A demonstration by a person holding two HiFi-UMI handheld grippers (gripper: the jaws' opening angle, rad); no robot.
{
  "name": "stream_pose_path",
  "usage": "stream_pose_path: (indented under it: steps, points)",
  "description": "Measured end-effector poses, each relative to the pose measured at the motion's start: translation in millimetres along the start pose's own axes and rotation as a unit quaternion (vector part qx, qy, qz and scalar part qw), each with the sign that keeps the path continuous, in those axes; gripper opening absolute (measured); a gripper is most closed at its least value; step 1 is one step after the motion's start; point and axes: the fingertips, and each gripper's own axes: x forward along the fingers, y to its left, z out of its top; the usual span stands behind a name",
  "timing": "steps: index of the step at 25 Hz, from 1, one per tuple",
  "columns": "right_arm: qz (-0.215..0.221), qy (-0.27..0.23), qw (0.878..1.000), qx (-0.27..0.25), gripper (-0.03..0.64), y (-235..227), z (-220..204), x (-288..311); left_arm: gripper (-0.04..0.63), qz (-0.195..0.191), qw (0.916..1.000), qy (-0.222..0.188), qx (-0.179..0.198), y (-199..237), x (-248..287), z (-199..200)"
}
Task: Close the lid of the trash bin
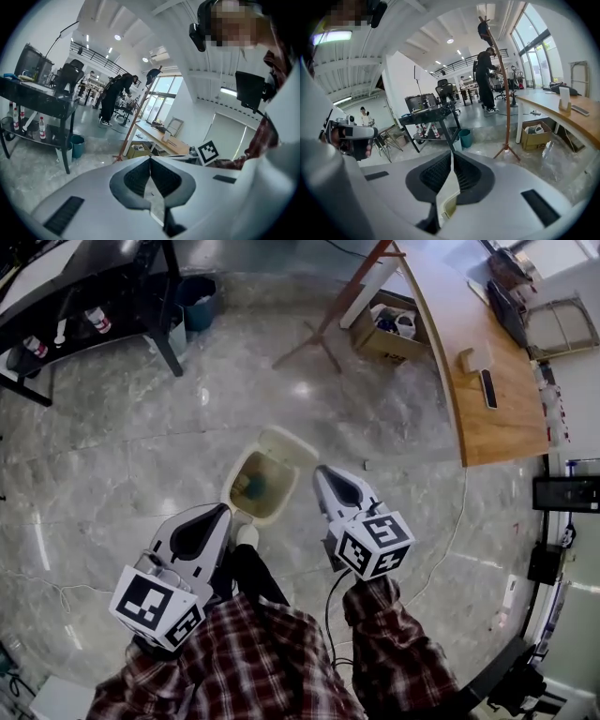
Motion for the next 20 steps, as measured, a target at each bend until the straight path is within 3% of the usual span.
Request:
stream_pose_path:
  steps: [7, 11, 20]
  points:
    - [0.036, 0.071, 0.996, -0.031, 0.017, -37.5, -39.3, 67.3, 0.009, 0.019, 0.9987, 0.038, -0.027, 35.2, 21.1, -52.0]
    - [0.056, 0.121, 0.99, -0.049, 0.081, -55.7, -61.6, 104.7, 0.011, 0.017, 0.9976, 0.056, -0.036, 45.4, 27.6, -68.0]
    - [0.054, 0.199, 0.973, -0.1, 0.084, -108.0, -102.2, 165.0, 0.009, 0.025, 0.9922, 0.098, -0.072, 75.3, 48.6, -120.3]
